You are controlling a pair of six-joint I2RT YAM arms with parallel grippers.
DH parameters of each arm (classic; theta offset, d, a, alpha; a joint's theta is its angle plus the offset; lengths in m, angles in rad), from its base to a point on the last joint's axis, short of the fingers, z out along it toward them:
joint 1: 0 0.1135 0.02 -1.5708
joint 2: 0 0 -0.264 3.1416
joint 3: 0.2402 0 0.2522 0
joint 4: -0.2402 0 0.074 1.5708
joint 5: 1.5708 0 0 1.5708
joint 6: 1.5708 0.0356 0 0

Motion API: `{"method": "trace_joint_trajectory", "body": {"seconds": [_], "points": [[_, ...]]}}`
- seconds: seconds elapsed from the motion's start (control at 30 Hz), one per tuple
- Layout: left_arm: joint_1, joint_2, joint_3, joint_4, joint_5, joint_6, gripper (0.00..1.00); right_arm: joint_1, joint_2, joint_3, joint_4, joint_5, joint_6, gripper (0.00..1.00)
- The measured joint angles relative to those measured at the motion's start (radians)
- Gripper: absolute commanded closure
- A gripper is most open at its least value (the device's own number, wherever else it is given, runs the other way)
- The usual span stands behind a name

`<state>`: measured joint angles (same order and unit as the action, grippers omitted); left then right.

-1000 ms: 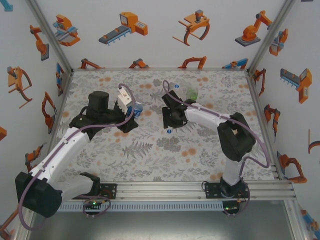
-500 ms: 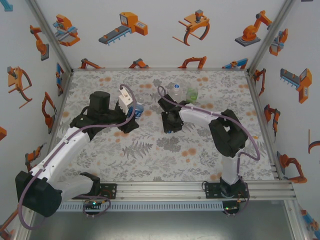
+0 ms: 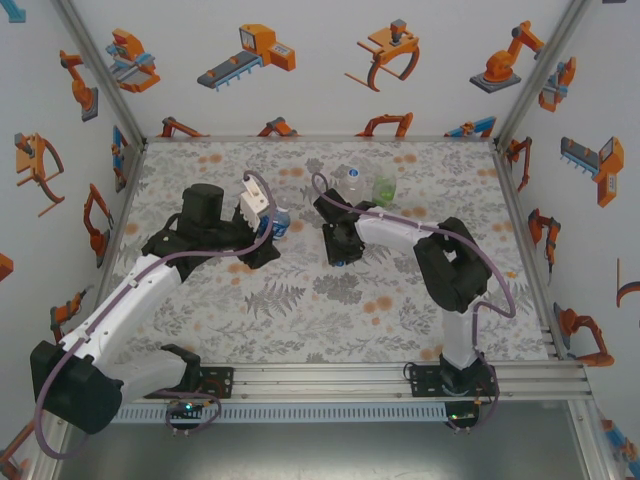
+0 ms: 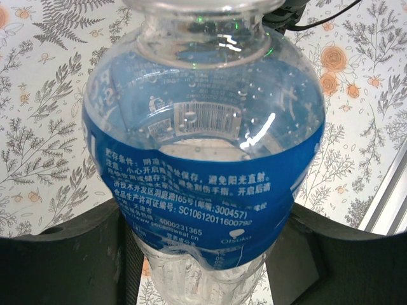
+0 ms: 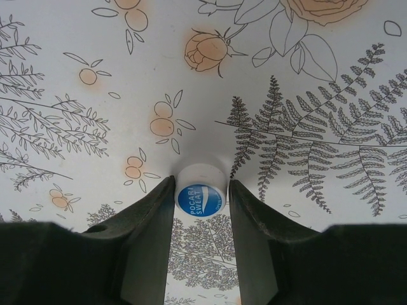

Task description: Screw on the bottle caps

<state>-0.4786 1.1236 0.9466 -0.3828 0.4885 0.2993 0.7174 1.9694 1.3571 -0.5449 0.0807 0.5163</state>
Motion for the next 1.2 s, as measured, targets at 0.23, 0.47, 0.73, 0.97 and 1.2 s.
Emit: {"method": "trace_joint_trajectory", "body": {"seconds": [0.23,0.47,0.73,0.97,1.2], "points": [[-0.007,0.000,0.000,-0.001,-0.006,0.000,0.95,0.000,0.009,0.014,0.000,0.000,-0.016,0.60],[-0.012,0.004,0.001,-0.008,-0.010,0.000,0.95,0.001,0.010,0.015,0.000,0.011,-0.021,0.60],[-0.012,0.014,0.001,-0.019,-0.010,0.000,0.95,0.001,0.017,0.031,-0.006,0.011,-0.021,0.62],[-0.013,0.025,0.005,-0.029,-0.010,0.000,0.95,0.001,0.017,0.055,-0.046,-0.004,-0.020,0.60],[-0.013,0.032,0.007,-0.032,-0.010,0.000,0.95,0.001,0.017,0.066,-0.057,-0.019,-0.020,0.60]]}}
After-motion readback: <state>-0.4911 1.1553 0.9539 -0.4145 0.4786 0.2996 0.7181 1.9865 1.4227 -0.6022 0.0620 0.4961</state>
